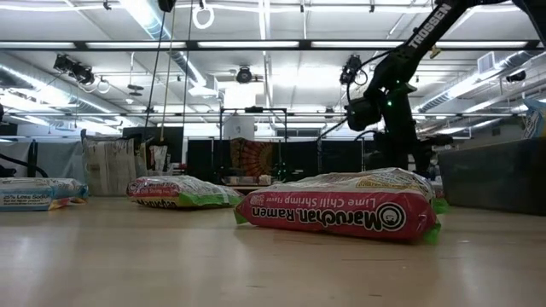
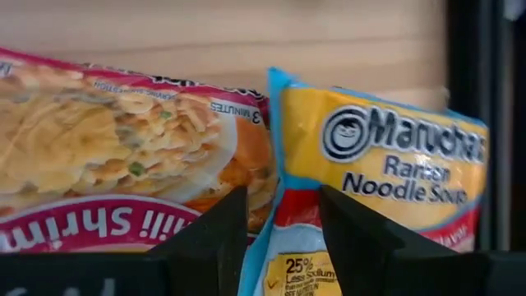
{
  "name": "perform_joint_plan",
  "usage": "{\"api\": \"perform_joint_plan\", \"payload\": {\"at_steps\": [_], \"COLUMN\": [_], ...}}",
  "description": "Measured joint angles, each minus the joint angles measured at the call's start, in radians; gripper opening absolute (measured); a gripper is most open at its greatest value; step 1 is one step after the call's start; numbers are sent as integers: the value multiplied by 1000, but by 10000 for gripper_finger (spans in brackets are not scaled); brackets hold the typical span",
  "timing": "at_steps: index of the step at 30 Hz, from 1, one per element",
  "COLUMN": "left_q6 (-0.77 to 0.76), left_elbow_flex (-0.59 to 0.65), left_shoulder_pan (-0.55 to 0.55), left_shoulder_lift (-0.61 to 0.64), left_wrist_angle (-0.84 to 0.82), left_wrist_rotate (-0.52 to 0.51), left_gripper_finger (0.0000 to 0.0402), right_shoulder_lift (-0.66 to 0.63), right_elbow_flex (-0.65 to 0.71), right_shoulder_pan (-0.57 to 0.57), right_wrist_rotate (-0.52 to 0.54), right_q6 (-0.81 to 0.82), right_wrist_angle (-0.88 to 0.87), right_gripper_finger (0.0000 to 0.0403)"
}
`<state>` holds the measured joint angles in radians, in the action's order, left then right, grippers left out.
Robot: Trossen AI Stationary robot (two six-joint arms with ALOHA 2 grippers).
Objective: Sort Maruchan noodles
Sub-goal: Put the blue noodle pack into the black bin
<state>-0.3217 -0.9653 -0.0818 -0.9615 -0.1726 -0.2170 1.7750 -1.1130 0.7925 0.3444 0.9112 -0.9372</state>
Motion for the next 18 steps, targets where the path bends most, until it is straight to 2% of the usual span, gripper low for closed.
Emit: {"api": "perform_joint_plan", "payload": {"at_steps": [6,18], "left_q6": [-21,-34], "left_elbow_flex": [0,0], "left_shoulder_pan": [-1,-1], "left_shoulder_lift": [0,0], "left_wrist_angle": [-1,-28], "left_wrist_rotate": [0,0], "left_gripper_finger": [94,94], "right_shoulder_lift": [-5,-7], "right_elbow_flex": [4,26], "right_shoulder_pan": [-19,-5], "right_wrist_rotate": [48,47], "right_q6": [36,58], "right_wrist_angle": [-59,-112], "right_gripper_finger": [135,92]}}
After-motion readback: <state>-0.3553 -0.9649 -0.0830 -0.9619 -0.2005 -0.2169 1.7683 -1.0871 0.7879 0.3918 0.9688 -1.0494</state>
